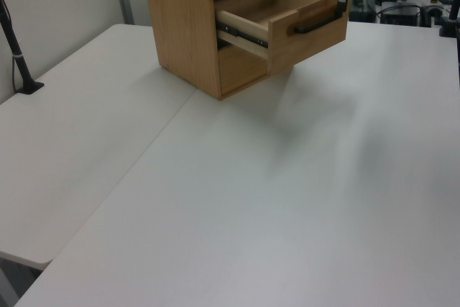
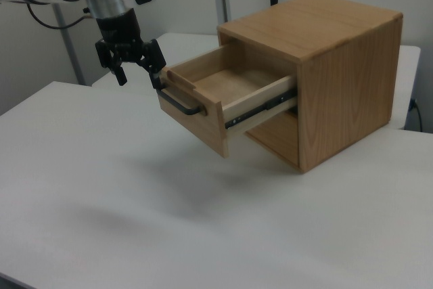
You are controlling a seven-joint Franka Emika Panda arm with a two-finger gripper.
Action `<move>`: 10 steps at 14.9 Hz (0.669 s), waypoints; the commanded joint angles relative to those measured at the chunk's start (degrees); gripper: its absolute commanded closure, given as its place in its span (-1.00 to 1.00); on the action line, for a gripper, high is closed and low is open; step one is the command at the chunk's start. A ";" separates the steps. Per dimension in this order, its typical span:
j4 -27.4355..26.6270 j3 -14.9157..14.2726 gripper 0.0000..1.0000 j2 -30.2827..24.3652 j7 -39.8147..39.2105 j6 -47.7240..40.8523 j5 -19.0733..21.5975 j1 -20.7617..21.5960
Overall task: Close the drawer by sliding it
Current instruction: 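Move the gripper to the black handle of the open upper drawer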
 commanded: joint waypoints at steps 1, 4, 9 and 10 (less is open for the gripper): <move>-1.56 -0.71 -1.00 -1.21 -0.46 -0.85 -0.77 1.10; -1.56 -0.71 -1.00 -1.21 -0.19 -0.86 -0.77 1.10; -1.64 -0.62 -1.00 -1.21 -0.01 -0.86 -0.69 1.10; -1.64 -0.71 -1.00 -1.12 -0.01 -0.86 -0.77 1.10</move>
